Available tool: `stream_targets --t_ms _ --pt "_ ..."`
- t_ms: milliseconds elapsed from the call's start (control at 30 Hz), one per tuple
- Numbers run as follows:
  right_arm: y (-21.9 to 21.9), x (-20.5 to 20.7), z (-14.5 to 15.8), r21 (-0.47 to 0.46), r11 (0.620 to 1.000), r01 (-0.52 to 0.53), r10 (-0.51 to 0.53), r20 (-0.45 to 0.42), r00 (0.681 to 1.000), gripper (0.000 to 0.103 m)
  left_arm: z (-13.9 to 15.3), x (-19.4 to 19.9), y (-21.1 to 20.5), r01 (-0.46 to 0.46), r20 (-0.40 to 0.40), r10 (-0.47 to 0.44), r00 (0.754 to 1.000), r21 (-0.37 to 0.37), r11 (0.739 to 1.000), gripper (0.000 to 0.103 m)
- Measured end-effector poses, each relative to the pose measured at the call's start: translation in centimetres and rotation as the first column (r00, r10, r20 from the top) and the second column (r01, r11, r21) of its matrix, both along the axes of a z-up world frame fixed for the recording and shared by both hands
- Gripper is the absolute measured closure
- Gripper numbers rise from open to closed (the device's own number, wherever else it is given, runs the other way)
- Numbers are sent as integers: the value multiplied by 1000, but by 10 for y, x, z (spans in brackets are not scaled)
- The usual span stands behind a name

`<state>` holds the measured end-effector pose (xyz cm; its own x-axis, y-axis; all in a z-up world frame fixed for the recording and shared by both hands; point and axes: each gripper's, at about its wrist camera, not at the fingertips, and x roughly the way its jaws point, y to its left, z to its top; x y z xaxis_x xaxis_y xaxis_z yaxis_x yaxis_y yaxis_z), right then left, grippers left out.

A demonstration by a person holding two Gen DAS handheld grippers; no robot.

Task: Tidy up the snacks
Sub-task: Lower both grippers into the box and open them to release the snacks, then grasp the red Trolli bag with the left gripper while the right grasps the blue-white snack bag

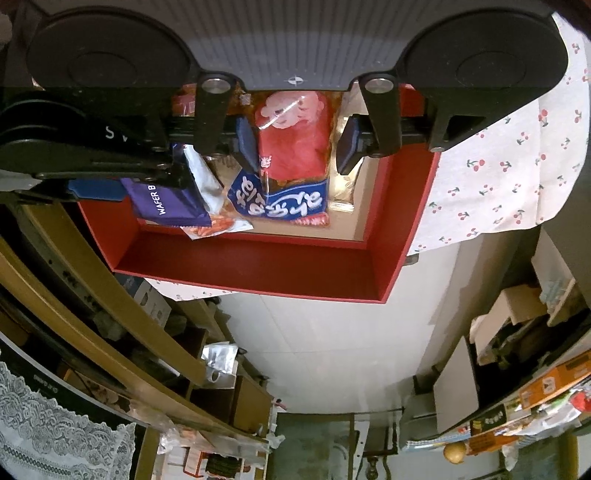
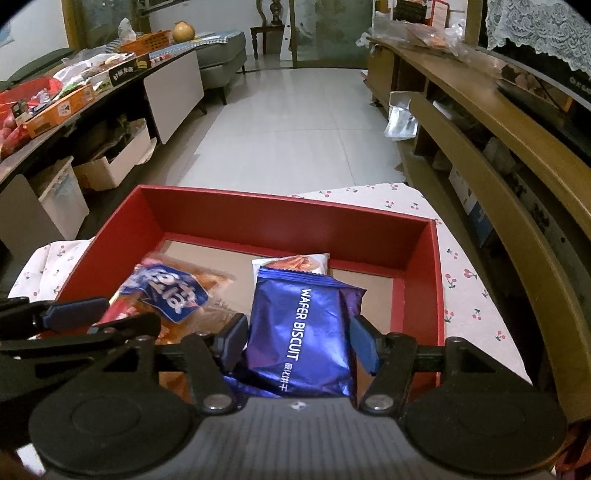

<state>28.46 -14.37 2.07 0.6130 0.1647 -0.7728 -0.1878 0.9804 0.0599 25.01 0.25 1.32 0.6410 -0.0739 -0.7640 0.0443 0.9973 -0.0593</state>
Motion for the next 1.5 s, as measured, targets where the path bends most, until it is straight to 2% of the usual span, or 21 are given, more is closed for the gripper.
stream_targets --t_ms 233,467,633,1067,1267,1500 --pt "-1 -8 9 2 1000 -6 6 31 1000 21 9 -6 3 -3 15 3 1000 -4 1000 43" --pt "4 -20 17 -50 998 -26 30 79 996 20 19 -14 5 -1 44 2 999 -12 1000 40" --pt "5 -23 18 -54 998 -35 40 81 996 18 25 -22 6 1 62 0 998 -15 1000 35" --pt "3 -33 28 -83 996 -35 46 133 990 16 31 -33 12 -1 66 3 998 -27 1000 35" --pt "0 -43 34 -93 995 -41 55 152 987 15 32 -44 14 4 58 -2 998 -29 1000 33" --pt "-7 -58 37 -83 995 -50 61 136 989 15 24 -58 27 -13 8 13 1000 -43 999 32"
